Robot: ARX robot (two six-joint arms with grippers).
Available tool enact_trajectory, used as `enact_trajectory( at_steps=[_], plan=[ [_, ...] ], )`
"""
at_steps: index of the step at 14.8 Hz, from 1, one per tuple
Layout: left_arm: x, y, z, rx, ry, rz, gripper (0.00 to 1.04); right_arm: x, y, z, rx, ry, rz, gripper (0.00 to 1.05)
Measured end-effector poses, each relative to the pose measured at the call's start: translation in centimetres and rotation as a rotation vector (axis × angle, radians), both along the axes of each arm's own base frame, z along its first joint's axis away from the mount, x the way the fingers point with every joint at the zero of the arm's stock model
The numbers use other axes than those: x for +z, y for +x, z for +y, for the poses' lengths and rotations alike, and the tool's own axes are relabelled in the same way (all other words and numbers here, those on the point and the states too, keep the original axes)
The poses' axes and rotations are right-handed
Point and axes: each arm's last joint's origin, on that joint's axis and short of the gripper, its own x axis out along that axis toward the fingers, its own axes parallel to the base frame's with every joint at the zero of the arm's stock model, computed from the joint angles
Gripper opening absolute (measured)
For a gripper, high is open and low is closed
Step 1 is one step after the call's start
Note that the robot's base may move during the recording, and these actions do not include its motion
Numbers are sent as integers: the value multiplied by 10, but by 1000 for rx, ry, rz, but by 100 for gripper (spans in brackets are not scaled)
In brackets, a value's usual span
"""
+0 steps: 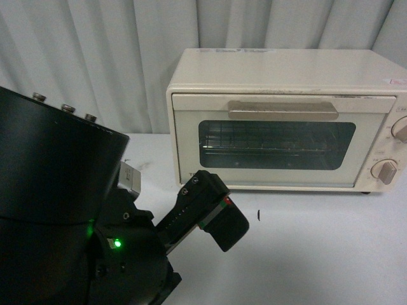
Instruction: Open oven
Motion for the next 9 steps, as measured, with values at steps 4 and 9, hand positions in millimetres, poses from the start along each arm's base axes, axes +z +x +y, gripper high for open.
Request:
enact_trajectory(
  at_steps=[4,9],
  plan=[
    [-23,5,-19,66,-33,32,98,0,0,0,0,0,0,98],
    [-39,15,-25,113,-11,44,98,0,0,0,0,0,0,98]
  ],
)
